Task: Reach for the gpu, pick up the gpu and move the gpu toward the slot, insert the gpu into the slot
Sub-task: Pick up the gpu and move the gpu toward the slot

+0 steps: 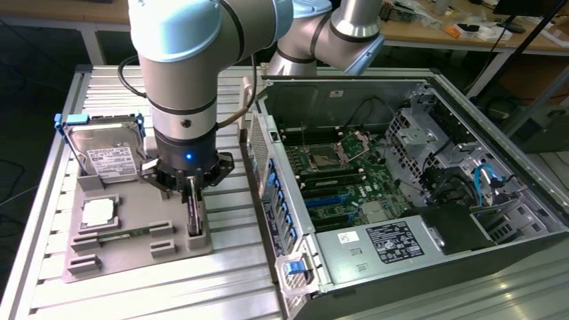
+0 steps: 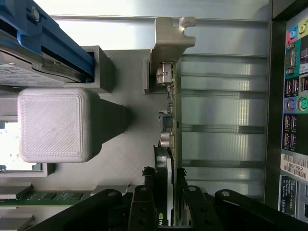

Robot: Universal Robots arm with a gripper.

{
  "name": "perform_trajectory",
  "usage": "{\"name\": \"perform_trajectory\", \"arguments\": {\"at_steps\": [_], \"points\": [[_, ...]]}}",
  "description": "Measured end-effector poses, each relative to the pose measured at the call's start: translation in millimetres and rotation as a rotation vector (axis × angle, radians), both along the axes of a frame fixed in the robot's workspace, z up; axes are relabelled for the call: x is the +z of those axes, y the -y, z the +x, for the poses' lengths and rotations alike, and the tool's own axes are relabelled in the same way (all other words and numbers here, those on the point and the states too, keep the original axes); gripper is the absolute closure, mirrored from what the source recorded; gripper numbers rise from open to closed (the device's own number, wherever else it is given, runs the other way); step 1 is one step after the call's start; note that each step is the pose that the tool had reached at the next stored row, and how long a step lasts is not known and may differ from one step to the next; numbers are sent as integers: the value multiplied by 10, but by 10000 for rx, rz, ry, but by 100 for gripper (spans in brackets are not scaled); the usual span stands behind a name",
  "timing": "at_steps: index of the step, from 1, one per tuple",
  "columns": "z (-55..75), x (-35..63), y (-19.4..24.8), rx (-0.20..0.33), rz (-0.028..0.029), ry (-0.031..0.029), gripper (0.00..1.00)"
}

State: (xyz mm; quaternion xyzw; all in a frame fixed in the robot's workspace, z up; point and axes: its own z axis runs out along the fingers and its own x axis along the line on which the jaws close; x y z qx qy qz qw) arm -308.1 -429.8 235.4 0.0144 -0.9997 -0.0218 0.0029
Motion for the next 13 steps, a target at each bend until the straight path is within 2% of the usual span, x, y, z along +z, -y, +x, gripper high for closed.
{"name": "perform_trajectory", "arguments": {"at_steps": [4, 10, 13], "points": [[0, 7, 0, 0, 0, -1, 73], [0, 115, 0, -1, 7, -1, 73], [0, 155, 0, 0, 34, 1, 73]]}}
